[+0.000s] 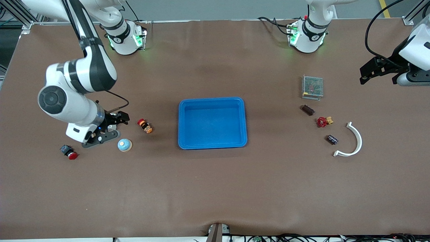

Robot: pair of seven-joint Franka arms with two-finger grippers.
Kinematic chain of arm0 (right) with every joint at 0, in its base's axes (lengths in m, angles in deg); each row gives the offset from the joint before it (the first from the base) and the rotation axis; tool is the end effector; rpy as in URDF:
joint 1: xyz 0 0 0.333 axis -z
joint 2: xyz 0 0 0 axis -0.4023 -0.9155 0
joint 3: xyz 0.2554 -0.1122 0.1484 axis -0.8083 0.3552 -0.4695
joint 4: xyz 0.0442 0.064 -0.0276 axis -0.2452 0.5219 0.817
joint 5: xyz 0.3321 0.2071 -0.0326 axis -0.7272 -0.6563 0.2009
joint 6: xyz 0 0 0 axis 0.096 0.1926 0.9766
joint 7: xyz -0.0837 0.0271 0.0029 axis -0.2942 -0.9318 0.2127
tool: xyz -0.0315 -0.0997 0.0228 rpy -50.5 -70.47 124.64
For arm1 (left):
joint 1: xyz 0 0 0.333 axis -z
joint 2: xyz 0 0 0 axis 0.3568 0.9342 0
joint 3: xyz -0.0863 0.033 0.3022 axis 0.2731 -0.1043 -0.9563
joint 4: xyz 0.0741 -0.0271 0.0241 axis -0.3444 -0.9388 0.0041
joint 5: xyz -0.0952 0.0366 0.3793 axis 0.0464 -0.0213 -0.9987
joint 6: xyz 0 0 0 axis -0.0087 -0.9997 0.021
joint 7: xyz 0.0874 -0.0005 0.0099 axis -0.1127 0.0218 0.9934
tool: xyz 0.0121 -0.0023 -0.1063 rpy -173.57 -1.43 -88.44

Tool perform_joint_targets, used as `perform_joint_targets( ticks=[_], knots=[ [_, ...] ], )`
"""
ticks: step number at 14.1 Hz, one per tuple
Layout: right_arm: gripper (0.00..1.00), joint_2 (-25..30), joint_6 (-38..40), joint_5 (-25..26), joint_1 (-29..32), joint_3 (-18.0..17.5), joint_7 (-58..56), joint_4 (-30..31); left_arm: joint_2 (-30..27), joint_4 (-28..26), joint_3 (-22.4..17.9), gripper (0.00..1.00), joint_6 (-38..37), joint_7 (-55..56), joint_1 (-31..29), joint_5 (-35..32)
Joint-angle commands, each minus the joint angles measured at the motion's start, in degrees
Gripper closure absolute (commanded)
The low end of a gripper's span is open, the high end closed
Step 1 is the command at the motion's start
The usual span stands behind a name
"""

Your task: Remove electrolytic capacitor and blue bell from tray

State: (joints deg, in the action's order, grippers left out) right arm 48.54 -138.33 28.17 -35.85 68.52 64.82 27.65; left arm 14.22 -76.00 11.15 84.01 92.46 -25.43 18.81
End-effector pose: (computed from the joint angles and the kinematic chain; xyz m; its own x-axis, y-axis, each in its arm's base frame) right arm 0.5963 0.1211 0.4093 0.9374 0.3243 -0.1269 0.3235 -0.9458 -0.0273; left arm 0.5330 -0.0553 0.6465 0.9997 -0.0220 0.0101 -0.0218 -0.9995 -0.0229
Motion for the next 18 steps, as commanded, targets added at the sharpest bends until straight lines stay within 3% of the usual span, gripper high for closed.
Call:
perform_joint_targets(
  ticks=[1, 7, 10, 18],
  knots=[
    [0.00, 6.32, 4.94, 0.54, 0.27, -0.10, 2.06, 0.89, -0.57, 0.26, 0.10, 0.00, -0.90, -0.84, -0.49, 1.13],
    [0.00, 15.03, 12.42, 1.24, 1.93, 0.69, 5.40, 0.36, -0.57, 0.26, 0.37, 0.00, -0.99, -0.84, -0.31, 0.95],
    [0.00, 15.57, 16.99, 1.15, 6.49, 0.87, 5.22, -4.54, -0.57, 0.17, 0.37, 0.00, -1.08, -0.75, -0.05, 0.69],
    [0.00, 15.40, 16.83, 0.36, 13.18, 0.87, 4.78, -9.21, -0.57, 1.05, 0.89, 0.00, -2.75, -0.58, -0.22, 0.42]
  ],
)
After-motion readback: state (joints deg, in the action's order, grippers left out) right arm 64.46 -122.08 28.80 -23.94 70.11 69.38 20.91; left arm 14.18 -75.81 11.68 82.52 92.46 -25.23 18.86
